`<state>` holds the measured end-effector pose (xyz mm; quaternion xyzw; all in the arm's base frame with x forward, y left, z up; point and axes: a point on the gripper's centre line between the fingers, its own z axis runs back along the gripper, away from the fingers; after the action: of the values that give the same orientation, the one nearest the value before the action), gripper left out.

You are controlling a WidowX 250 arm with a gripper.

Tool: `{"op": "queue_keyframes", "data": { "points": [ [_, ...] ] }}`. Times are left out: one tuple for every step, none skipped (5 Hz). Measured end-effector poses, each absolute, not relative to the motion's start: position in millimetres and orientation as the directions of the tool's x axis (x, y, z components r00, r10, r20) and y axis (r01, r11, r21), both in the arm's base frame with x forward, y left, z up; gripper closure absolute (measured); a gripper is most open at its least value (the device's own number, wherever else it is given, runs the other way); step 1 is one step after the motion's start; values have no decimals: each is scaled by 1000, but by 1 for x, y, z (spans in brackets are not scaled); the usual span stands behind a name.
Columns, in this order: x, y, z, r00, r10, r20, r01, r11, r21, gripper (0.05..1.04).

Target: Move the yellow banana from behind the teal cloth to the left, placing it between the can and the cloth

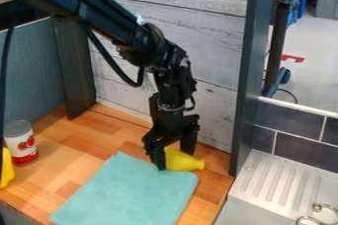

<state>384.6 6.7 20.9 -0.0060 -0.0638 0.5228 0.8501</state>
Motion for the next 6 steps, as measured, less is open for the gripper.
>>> {"op": "queue_keyframes", "data": {
  "points": [
    [387,7,15,432,896,99,-895,440,-76,409],
    [392,8,16,426,899,103,-896,435,-87,492],
    [394,22,17,384,918,96,-913,393,-109,492],
    [397,29,17,353,932,87,-922,362,-138,492],
    [397,43,36,292,951,103,-933,307,-188,492],
    [384,78,63,188,973,130,-946,215,-241,492]
  ]
}}
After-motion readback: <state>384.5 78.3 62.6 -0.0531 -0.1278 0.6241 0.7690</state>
